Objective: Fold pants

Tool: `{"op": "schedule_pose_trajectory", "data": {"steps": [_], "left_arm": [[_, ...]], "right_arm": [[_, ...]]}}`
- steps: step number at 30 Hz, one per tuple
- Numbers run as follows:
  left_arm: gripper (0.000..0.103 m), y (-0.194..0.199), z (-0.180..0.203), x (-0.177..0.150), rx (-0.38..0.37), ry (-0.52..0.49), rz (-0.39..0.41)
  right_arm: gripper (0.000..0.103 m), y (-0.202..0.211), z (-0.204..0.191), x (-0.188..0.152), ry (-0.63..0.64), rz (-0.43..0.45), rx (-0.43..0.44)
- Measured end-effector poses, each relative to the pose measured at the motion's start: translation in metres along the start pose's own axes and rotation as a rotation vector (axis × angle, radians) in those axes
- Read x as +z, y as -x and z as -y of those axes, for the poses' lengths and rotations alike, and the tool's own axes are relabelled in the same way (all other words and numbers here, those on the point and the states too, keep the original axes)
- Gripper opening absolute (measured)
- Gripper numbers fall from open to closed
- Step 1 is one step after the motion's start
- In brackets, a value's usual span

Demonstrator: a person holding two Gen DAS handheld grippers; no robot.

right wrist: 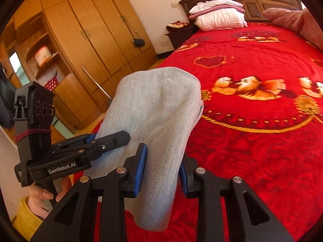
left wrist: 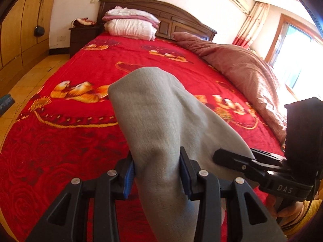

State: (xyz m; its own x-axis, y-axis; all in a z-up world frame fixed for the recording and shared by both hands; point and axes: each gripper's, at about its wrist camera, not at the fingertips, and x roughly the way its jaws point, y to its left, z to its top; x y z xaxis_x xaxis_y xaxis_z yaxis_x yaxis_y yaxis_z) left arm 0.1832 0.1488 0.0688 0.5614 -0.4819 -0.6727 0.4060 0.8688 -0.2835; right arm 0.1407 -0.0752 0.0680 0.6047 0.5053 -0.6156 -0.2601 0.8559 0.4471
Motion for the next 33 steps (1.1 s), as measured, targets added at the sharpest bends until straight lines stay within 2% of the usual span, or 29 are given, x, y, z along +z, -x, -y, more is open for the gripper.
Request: {"op": "schedule_pose_trajectory", "data": {"steps": [2, 4, 6, 8, 11, 13, 15, 16, 18, 20, 22, 24, 25, 26, 29, 33], "left_arm": [[0.042, -0.009, -0.017, -0.004, 0.026, 0.010, -0.015], [0.043, -0.022, -0.033, -0.011, 0.107, 0.007, -0.052], [0.049, -0.033, -0.045, -0.019, 0.133, 0.020, -0.095], [0.054, -0.028, -0.053, -0.026, 0.118, 0.068, -0.071], [0.056, -0.010, -0.052, -0.024, 0.152, 0.094, -0.035], [0.055, 0.008, -0.043, -0.020, 0.195, 0.083, 0.013], [0.052, 0.022, -0.036, -0.017, 0.194, 0.076, 0.064], [0.050, 0.027, -0.032, -0.014, 0.196, 0.072, 0.080], [0.037, 0.025, -0.026, -0.007, 0.192, 0.061, 0.081], [0.033, 0.012, -0.022, -0.004, 0.184, 0.059, 0.056], [0.025, -0.004, -0.021, -0.006, 0.173, 0.065, 0.006], [0.025, -0.021, -0.021, -0.011, 0.233, 0.048, -0.046], [0.025, -0.031, -0.023, -0.013, 0.274, 0.032, -0.072], [0.027, -0.036, -0.025, -0.015, 0.270, 0.034, -0.085], [0.028, -0.037, -0.033, -0.015, 0.244, 0.083, -0.095], [0.029, -0.029, -0.027, -0.015, 0.262, 0.094, -0.089]], "right_arm": [[0.027, -0.017, -0.001, -0.003, 0.009, -0.020, -0.011], [0.027, -0.031, -0.001, -0.004, 0.025, -0.043, -0.049], [0.027, -0.038, 0.003, -0.009, 0.031, -0.063, -0.063], [0.027, -0.037, 0.007, -0.012, 0.038, -0.076, -0.076], [0.027, -0.026, 0.007, -0.011, 0.045, -0.076, -0.093], [0.027, -0.013, 0.000, -0.009, 0.062, -0.048, -0.108], [0.027, -0.001, -0.007, -0.005, 0.077, -0.012, -0.103], [0.027, 0.004, -0.012, -0.004, 0.083, 0.003, -0.085], [0.027, 0.005, -0.024, -0.002, 0.102, -0.002, -0.044], [0.027, -0.001, -0.030, -0.004, 0.118, -0.032, -0.009], [0.027, -0.011, -0.032, -0.010, 0.135, -0.068, -0.024], [0.025, -0.025, -0.025, -0.018, 0.143, -0.126, -0.067], [0.019, -0.031, -0.020, -0.022, 0.139, -0.148, -0.080], [0.011, -0.034, -0.015, -0.024, 0.134, -0.157, -0.087], [0.009, -0.031, -0.003, -0.025, 0.100, -0.148, -0.064], [0.010, -0.023, 0.002, -0.025, 0.070, -0.160, -0.041]]}}
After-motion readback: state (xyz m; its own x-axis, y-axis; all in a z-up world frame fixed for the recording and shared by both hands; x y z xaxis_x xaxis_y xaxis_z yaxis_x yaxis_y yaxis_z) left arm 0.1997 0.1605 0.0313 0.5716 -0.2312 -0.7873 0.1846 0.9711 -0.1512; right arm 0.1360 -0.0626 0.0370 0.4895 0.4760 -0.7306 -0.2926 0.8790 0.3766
